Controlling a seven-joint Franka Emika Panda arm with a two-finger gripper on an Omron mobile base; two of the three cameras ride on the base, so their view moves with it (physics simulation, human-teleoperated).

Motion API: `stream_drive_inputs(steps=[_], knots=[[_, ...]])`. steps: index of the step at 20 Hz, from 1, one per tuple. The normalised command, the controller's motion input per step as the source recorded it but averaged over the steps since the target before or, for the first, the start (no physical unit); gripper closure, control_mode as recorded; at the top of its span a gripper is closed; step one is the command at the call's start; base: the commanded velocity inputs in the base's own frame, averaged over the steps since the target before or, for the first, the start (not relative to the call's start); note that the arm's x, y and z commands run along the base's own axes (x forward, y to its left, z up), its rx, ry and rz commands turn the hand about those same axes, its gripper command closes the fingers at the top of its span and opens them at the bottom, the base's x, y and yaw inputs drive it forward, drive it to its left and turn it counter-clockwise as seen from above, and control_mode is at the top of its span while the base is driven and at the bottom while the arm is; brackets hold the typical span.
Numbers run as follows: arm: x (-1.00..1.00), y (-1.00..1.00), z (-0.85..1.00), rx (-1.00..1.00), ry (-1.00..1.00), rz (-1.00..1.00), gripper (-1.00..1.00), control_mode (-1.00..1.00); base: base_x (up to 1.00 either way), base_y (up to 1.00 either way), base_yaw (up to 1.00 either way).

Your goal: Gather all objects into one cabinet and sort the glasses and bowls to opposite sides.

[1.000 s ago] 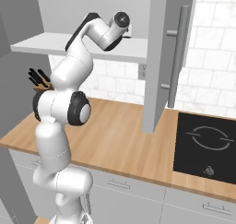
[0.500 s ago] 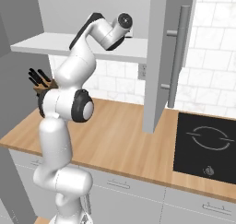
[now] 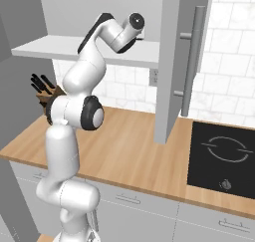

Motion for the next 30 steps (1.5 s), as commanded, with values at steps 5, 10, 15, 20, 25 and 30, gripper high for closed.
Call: stream_drive_inputs(steps=[5,10,15,20,25,30], knots=[[0.0,0.0,0.0,0.0,0.0,0.02,1.0,-1.0,0.0,0.0,0.0],[-0.26,0.0,0.1,0.0,-0.06,0.01,1.0,-1.0,0.0,0.0,0.0],[-0.96,0.12,0.04,0.0,-0.18,0.0,1.0,-1.0,0.0,0.0,0.0],[-1.0,0.34,0.0,0.0,-0.15,0.0,1.0,-1.0,0.0,0.0,0.0],[-1.0,0.42,0.04,0.0,-0.04,0.0,1.0,-1.0,0.0,0.0,0.0],[-1.0,0.19,0.03,0.0,0.04,0.0,1.0,-1.0,0.0,0.0,0.0]])
